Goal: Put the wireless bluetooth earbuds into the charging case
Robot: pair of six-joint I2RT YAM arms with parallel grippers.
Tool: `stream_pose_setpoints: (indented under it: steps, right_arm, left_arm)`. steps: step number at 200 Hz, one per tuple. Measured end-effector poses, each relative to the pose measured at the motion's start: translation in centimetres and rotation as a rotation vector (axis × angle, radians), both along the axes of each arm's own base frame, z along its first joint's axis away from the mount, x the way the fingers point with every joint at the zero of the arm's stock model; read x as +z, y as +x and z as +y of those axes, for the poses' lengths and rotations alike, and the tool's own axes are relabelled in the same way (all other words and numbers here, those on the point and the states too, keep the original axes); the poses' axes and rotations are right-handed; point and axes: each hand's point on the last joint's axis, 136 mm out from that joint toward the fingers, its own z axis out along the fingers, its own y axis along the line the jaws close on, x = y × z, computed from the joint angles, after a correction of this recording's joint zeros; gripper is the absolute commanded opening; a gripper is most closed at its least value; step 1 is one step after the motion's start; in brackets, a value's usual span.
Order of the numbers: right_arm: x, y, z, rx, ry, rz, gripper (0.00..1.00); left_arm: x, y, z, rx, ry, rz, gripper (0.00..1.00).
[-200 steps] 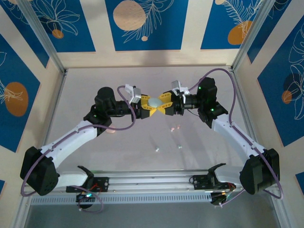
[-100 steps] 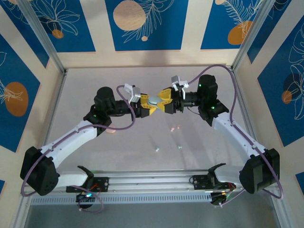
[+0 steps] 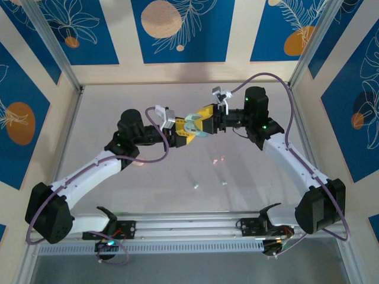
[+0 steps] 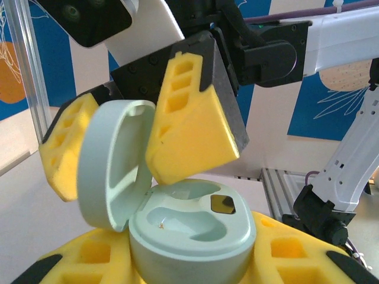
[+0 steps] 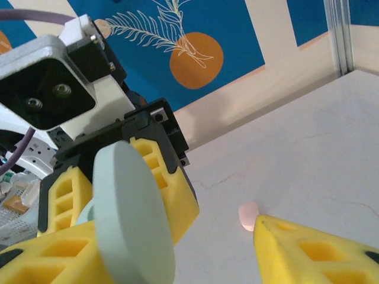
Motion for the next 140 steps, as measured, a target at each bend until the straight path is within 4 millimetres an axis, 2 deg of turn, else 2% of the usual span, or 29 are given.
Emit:
stream_pose_setpoints:
  steps: [104,140]
  right_arm:
    - [0.8,0.1,-0.1,-0.017,-0.017,0.099,0.63]
    - [1.1,0.5,-1.1,-0.117,-0.038,0.135,0.71]
  left_arm:
    - [-0.4,0.6,0.3,0.051,-0.009,-0.003,0.27]
    - [-1.2,1.7,0.8,0.139,-0.011,0.001,0.26]
